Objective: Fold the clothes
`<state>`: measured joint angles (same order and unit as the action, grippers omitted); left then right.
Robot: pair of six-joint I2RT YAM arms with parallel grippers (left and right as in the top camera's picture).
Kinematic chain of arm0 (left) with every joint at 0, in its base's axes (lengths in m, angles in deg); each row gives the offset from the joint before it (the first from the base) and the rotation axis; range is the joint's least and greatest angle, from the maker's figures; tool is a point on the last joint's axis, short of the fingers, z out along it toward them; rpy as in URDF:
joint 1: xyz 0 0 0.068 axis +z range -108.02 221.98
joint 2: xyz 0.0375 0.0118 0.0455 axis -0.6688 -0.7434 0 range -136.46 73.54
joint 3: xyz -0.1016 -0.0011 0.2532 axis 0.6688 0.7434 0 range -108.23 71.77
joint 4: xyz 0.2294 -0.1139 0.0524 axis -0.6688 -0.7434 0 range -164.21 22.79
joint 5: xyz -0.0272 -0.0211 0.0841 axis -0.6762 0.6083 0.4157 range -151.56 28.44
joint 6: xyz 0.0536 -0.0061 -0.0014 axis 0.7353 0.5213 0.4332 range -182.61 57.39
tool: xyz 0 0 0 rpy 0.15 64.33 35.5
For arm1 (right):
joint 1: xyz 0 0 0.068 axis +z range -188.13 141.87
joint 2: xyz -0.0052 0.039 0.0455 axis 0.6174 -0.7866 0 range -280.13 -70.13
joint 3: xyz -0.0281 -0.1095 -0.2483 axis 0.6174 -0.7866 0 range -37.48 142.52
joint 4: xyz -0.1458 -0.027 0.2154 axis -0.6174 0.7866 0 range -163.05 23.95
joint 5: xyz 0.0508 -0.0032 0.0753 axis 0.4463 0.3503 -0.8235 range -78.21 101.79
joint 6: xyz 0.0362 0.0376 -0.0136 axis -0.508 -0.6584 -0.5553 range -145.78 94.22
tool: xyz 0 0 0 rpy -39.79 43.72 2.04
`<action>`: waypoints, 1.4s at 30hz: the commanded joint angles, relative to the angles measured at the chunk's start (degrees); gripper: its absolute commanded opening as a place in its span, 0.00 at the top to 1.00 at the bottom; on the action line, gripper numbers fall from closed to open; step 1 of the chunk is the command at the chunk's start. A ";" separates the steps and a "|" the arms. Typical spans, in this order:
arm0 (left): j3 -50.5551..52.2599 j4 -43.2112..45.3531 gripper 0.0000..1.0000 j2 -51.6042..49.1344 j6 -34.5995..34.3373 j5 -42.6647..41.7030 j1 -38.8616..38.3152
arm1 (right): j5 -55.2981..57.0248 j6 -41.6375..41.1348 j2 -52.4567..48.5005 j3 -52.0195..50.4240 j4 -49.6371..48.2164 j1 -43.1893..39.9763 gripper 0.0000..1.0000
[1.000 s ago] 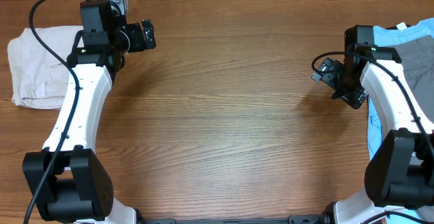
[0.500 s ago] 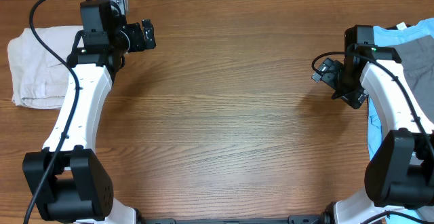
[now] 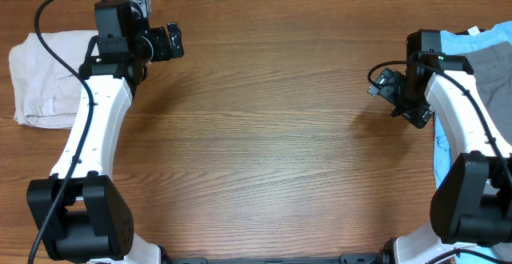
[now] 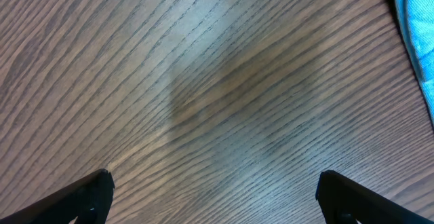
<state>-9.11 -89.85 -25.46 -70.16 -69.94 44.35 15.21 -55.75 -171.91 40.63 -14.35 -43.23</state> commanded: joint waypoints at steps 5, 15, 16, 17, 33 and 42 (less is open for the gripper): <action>0.11 0.11 0.00 -0.35 -0.61 -0.20 0.07 | 0.59 -0.24 0.74 0.61 -0.13 0.11 0.00; 0.11 0.11 0.00 -0.37 -0.61 -0.20 0.07 | 0.57 -0.24 0.74 0.61 -0.13 0.11 0.00; 0.11 0.11 0.00 -0.35 -0.61 -0.20 0.07 | 0.59 -0.24 0.74 0.61 -0.13 0.11 0.00; 0.11 0.11 0.00 -0.37 -0.61 -0.20 0.07 | 0.59 -0.24 0.74 0.61 -0.13 0.11 0.00; 0.11 0.11 0.00 -0.35 -0.61 -0.20 0.07 | 0.59 -0.24 7.82 0.61 -0.13 5.03 0.00; 0.11 0.11 0.00 -0.35 -0.61 -0.20 0.07 | 0.57 -0.24 20.79 0.61 -0.09 10.14 0.00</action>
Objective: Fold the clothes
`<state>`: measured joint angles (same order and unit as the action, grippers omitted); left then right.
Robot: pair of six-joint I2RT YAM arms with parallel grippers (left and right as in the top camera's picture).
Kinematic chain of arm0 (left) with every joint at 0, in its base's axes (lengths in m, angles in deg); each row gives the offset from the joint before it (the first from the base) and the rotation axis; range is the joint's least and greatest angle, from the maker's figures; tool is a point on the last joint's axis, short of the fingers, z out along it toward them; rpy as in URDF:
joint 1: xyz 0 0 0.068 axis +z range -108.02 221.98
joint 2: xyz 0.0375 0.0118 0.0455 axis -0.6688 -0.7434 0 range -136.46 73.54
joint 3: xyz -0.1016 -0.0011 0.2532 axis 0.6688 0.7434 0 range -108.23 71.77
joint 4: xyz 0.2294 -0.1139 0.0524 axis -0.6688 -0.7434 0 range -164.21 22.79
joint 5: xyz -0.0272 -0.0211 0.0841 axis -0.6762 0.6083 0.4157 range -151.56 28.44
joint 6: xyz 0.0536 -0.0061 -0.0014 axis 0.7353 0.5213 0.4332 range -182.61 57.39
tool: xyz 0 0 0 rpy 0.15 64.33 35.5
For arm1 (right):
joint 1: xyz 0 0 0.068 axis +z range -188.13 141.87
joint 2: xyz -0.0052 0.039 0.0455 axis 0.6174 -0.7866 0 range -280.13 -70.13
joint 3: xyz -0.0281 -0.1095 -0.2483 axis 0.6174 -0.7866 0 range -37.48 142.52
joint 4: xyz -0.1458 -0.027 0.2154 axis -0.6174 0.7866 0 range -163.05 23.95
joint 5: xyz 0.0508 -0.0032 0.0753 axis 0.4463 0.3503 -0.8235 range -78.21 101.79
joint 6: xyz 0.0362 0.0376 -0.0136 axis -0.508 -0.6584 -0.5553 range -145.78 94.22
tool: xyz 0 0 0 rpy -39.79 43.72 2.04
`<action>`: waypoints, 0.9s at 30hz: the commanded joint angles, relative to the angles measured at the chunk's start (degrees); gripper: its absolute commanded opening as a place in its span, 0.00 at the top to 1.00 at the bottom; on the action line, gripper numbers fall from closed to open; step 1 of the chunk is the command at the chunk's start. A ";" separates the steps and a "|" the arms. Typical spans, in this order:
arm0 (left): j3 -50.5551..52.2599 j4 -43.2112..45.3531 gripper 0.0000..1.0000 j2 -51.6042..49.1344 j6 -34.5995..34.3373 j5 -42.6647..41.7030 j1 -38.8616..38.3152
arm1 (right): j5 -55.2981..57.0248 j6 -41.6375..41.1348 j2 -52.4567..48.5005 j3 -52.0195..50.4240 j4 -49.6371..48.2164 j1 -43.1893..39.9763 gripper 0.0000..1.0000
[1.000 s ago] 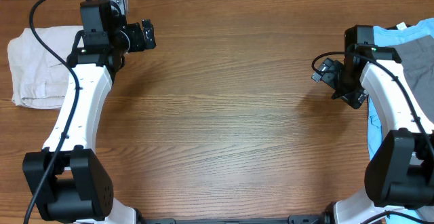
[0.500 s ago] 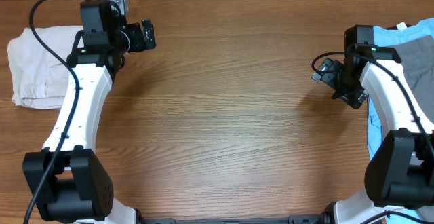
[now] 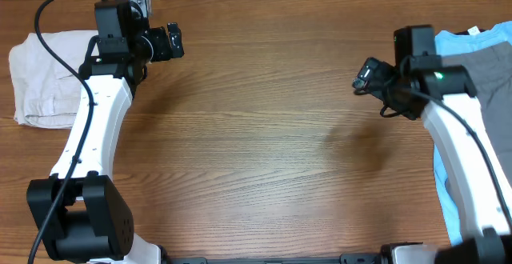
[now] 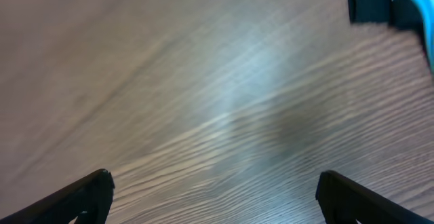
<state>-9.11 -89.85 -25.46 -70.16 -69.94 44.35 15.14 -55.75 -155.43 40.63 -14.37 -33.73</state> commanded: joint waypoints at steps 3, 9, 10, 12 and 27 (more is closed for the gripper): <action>0.11 0.11 0.00 -0.35 -0.61 -0.20 0.07 | 0.66 -0.22 8.59 0.61 -0.07 0.90 0.00; 0.11 0.11 0.00 -0.35 -0.61 -0.20 0.07 | 0.66 -0.24 18.01 0.61 -0.07 0.90 0.00; 0.11 0.11 0.00 -0.37 -0.61 -0.20 0.07 | 0.63 -0.24 19.87 0.61 -0.07 0.90 0.00; 0.11 0.11 0.00 -0.37 -0.61 -0.20 0.07 | 0.66 -0.24 24.44 0.61 -0.04 0.90 0.00; 0.11 0.11 0.00 -0.35 -0.61 -0.20 0.07 | 0.66 -0.24 45.81 0.61 0.46 0.90 0.00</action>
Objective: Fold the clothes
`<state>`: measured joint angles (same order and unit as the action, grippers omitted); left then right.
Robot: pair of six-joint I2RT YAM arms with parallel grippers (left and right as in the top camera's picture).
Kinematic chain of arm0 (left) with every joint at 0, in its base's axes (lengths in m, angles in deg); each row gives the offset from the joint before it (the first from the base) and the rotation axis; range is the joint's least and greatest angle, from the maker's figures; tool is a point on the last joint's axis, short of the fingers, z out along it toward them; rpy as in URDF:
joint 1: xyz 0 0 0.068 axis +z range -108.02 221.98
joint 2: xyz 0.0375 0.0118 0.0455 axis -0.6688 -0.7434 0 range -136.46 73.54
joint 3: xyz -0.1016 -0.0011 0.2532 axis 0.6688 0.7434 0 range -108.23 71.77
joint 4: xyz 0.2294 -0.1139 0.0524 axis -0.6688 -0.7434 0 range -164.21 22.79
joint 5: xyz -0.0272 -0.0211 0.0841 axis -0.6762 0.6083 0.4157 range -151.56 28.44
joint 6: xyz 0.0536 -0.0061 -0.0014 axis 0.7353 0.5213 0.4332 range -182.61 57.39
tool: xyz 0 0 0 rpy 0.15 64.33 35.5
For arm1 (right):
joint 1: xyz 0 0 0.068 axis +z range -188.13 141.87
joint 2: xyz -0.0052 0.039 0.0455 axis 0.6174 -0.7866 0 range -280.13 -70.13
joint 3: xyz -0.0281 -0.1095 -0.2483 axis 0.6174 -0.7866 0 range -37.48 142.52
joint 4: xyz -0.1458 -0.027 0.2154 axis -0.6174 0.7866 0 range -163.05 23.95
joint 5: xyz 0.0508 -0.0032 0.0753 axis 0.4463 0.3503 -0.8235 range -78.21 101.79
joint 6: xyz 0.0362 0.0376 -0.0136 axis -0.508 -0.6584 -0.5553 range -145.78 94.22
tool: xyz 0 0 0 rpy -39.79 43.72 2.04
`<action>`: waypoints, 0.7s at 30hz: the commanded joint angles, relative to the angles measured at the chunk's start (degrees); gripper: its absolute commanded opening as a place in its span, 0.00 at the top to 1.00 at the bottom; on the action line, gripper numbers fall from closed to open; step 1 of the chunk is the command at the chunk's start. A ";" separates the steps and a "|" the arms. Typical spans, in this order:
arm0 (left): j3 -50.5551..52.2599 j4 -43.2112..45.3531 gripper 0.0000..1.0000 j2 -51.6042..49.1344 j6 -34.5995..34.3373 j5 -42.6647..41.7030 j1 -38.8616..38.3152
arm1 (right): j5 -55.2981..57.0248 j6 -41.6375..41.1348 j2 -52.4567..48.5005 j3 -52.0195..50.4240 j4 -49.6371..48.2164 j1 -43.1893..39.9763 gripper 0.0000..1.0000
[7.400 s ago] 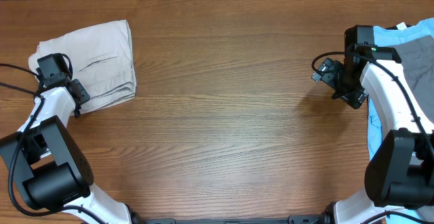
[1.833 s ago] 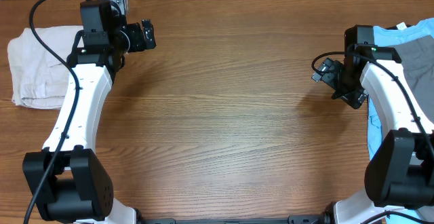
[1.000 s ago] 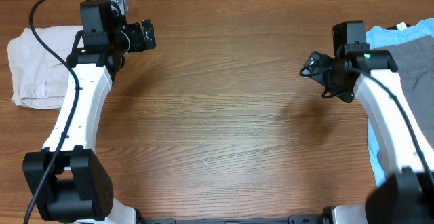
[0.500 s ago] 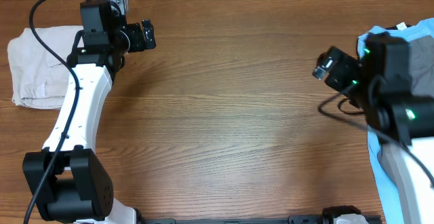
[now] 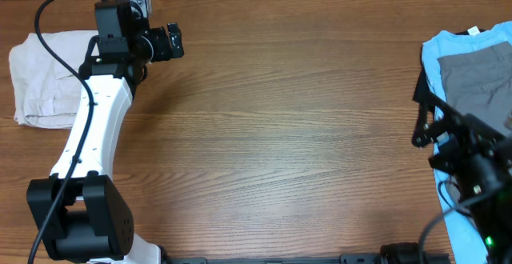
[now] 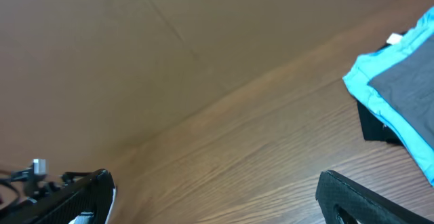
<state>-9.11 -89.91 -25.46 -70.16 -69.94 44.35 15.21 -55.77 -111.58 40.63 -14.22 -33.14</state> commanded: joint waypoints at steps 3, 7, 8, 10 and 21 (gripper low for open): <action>0.11 0.17 0.00 -0.35 -0.61 -0.20 0.07 | 0.59 -0.22 4.07 0.61 1.90 0.31 0.00; 0.11 0.17 0.00 -0.35 -0.61 -0.20 0.07 | 0.59 -0.22 6.95 0.61 5.25 0.31 0.00; 0.11 0.17 0.00 -0.35 -0.61 -0.20 0.07 | 0.59 -0.22 7.76 0.61 6.34 0.31 0.00; 0.11 0.17 0.00 -0.35 -0.61 -0.20 0.07 | 0.59 -0.22 9.11 0.61 8.41 0.31 0.00; 0.11 0.17 0.00 -0.37 -0.61 -0.20 0.07 | 0.61 -0.17 17.79 -0.94 12.50 0.31 0.00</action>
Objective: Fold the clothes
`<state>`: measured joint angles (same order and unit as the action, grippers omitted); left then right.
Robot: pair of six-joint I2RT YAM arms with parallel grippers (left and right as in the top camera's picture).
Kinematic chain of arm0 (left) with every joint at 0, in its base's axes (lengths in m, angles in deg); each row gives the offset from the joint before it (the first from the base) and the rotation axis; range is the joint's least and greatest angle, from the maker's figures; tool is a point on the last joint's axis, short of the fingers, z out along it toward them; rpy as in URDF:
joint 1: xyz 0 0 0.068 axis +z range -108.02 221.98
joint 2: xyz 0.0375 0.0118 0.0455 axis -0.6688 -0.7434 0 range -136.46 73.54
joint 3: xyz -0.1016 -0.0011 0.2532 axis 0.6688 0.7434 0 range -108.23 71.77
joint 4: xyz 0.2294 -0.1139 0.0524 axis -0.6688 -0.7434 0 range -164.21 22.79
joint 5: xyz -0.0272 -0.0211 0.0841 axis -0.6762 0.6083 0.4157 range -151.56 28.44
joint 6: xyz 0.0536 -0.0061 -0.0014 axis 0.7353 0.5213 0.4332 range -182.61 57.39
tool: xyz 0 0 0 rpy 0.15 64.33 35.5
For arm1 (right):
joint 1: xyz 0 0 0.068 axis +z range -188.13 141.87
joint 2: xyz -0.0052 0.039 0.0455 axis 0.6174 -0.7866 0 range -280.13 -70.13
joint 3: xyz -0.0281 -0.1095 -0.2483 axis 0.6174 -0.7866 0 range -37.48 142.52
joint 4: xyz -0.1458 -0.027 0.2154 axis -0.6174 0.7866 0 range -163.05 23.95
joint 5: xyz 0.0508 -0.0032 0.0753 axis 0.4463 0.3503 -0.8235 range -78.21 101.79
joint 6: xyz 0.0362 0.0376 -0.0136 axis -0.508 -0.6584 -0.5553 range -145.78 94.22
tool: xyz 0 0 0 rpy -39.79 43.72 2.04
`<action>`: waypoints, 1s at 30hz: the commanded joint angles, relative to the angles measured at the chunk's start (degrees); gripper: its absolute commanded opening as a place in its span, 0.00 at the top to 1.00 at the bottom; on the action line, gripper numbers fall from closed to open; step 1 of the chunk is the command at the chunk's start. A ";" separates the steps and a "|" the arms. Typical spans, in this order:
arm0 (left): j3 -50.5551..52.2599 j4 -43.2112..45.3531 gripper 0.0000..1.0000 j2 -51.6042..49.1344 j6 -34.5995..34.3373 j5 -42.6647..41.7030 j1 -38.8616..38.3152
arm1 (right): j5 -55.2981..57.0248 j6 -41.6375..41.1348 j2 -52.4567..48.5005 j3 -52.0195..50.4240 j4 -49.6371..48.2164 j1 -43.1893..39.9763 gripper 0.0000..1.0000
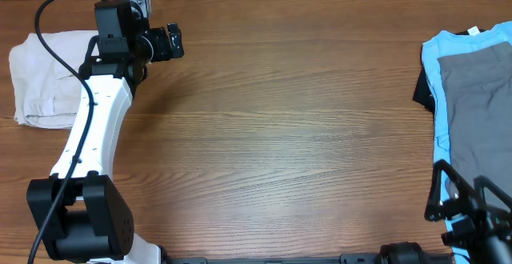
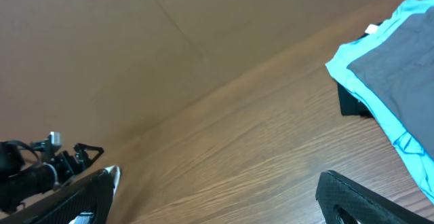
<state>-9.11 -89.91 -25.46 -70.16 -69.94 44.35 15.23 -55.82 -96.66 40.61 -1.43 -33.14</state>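
A pile of clothes lies at the table's right edge: a grey garment on a light blue one, with a black piece sticking out beneath. The right wrist view shows the grey garment and the blue one too. My right gripper is at the near right corner, raised and looking across the table. Its fingers stand wide open with nothing between them. My left gripper is at the far left beside a folded white garment; how its jaws stand cannot be made out.
The wooden table stretches between the two arms. The left arm runs along the left side from its base at the near left corner. A brown wall rises behind the table's far edge.
My right arm has drawn back from the middle of the right edge to the near right corner. Its gripper is still open. The left arm and the clothes have not moved.
My right gripper first hung open low over bare wood, just left of the pile. Then it was further back and higher. Later it was at the right edge, facing across the table, and now it is at the near right corner. The left arm stayed still throughout.
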 commanded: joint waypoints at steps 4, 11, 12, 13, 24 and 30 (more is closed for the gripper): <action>0.11 0.17 0.00 -0.35 -0.61 -0.20 0.07 | 0.52 -0.20 6.21 -5.05 -0.59 0.31 0.00; 0.11 0.17 0.00 -0.35 -0.61 -0.20 0.07 | -1.51 -0.42 10.88 -17.64 -9.11 0.31 0.00; 0.11 0.20 0.00 -0.37 -0.61 -0.20 0.07 | -2.10 -0.42 11.37 -19.98 -11.15 0.31 0.00; 0.11 0.17 0.00 -0.35 -0.61 -0.20 0.07 | -2.64 -0.44 11.87 -22.25 -13.22 0.31 0.00; 0.11 0.20 0.00 -0.37 -0.61 -0.20 0.07 | -5.68 -5.07 24.41 -47.78 -37.94 0.31 0.00; 0.11 0.17 0.00 -0.35 -0.61 -0.20 0.07 | -5.68 -6.25 26.32 -57.35 -52.06 0.31 0.00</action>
<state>-9.11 -89.91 -25.46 -70.16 -69.94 44.35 10.03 -60.76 -70.97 -13.68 -50.00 -33.16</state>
